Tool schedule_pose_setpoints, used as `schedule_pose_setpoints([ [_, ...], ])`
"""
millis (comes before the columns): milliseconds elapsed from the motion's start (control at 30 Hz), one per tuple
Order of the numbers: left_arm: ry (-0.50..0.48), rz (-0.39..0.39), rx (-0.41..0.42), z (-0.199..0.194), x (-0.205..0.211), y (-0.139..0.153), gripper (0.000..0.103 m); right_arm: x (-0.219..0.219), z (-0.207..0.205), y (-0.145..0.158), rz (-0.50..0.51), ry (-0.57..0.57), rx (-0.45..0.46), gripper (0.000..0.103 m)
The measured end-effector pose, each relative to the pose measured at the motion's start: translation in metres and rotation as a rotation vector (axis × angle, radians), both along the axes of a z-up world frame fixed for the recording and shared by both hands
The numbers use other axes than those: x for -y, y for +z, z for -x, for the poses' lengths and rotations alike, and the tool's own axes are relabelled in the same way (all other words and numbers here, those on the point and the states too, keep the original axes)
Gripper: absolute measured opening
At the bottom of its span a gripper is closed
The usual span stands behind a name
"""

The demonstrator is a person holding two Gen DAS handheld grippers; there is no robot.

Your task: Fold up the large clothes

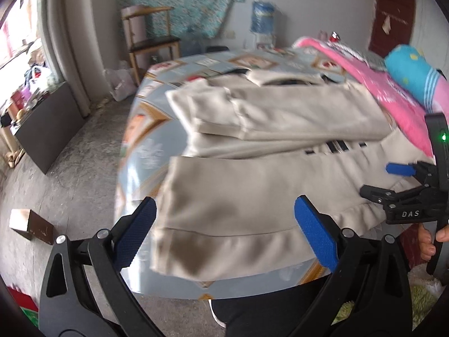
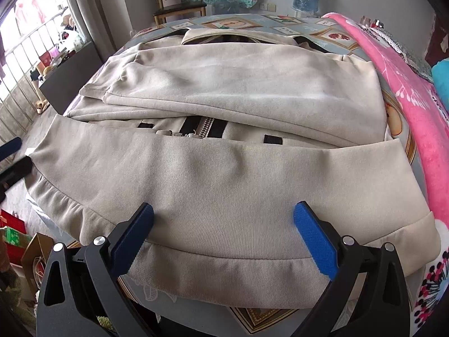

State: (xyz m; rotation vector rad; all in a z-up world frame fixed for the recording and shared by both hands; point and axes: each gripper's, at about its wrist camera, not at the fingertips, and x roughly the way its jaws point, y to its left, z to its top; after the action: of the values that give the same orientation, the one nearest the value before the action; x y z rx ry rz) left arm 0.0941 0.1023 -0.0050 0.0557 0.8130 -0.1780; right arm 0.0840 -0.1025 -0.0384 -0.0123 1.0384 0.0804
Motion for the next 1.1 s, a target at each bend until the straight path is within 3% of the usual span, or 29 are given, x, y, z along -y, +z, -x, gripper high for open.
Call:
schedule_pose_setpoints([
  [167, 0.022, 0.018, 0.002, -0.007, -0.021, 0.000, 0.094, 0.001, -0.002, 0.000, 0.003, -0.002, -0.008, 0.097],
  [300, 0.017, 0.081, -0.043, -0.014, -0.035, -0.007, 0.074, 0.000, -0.004, 0.000, 0.005, -0.007, -0.019, 0.097],
  [600, 0.019, 0.174, -0.151, -0.024, -0.053, -0.025, 0.048, -0.001, -0.006, 0.000, 0.014, -0.019, -0.032, 0.097],
  [700, 0.026, 0.244, -0.201, -0.029, -0.063, -0.032, 0.042, -0.001, -0.006, 0.000, 0.016, -0.023, -0.034, 0.097],
  [833, 0.009, 0.317, -0.256, -0.036, -0.071, -0.042, 0.040, -0.001, -0.008, 0.000, 0.019, -0.029, -0.039, 0.097],
  [1100, -0.081, 0.469, -0.259, -0.045, -0.075, -0.036, 0.036, -0.002, -0.007, -0.001, 0.020, -0.040, -0.040, 0.097],
])
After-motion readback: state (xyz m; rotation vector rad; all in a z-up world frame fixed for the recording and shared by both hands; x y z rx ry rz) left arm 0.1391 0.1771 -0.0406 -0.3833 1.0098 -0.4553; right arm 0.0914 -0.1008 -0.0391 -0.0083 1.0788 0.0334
